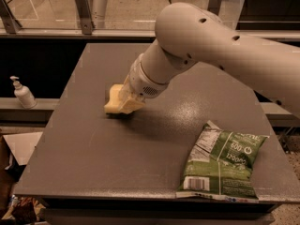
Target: Pick sponge
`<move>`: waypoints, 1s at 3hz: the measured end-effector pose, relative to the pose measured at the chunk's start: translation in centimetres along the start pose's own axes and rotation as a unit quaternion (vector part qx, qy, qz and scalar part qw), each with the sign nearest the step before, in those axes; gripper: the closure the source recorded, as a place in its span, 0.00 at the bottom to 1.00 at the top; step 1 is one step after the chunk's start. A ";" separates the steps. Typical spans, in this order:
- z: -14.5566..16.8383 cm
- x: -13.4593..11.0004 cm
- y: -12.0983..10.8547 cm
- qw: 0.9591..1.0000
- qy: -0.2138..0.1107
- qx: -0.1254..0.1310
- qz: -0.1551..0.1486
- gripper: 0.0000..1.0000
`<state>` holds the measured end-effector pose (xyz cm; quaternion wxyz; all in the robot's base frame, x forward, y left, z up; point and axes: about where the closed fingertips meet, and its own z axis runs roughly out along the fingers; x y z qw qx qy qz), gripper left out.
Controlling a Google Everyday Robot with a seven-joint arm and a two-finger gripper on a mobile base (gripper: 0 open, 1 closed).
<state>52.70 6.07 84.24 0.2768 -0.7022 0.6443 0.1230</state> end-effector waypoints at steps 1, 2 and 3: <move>-1.6 -0.3 -0.4 1.000 -0.008 0.007 -0.001 1.00; -3.7 -1.0 -0.9 1.000 -0.019 0.017 -0.003 1.00; -6.4 -1.6 -1.2 0.999 -0.035 0.027 -0.003 1.00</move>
Offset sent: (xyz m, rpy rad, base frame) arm 0.0018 -0.0209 0.0634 0.0723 -0.0471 -0.0116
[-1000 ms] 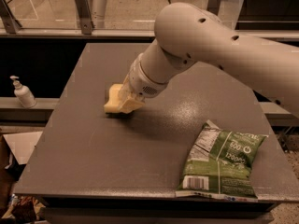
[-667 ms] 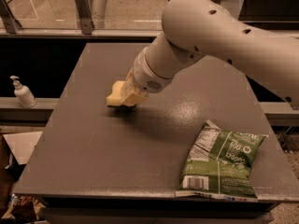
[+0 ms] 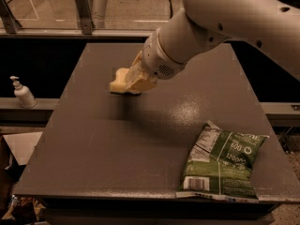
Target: Pick sponge
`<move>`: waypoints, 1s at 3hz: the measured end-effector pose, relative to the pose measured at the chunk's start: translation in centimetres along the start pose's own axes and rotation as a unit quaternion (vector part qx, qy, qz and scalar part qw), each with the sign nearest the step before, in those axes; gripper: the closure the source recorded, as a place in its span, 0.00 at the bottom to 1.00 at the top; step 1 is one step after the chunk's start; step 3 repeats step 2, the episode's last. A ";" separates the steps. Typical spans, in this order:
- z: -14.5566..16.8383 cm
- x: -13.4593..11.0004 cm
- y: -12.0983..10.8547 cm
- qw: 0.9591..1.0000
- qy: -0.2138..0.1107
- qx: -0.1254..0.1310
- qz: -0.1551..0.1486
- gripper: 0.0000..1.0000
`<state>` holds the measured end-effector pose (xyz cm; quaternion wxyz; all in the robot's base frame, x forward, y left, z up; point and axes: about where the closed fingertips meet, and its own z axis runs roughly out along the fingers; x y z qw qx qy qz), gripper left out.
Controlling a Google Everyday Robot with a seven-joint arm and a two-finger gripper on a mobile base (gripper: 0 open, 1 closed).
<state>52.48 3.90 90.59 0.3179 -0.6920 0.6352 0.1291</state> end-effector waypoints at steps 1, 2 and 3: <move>-2.8 -0.6 -0.7 1.000 -0.021 0.008 0.004 1.00; -3.1 -0.9 -0.8 1.000 -0.024 0.010 0.003 1.00; -3.1 -0.9 -0.8 1.000 -0.024 0.010 0.003 1.00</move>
Offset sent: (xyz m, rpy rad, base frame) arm -0.0002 -0.0107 0.0244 0.0400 -0.0078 -0.0040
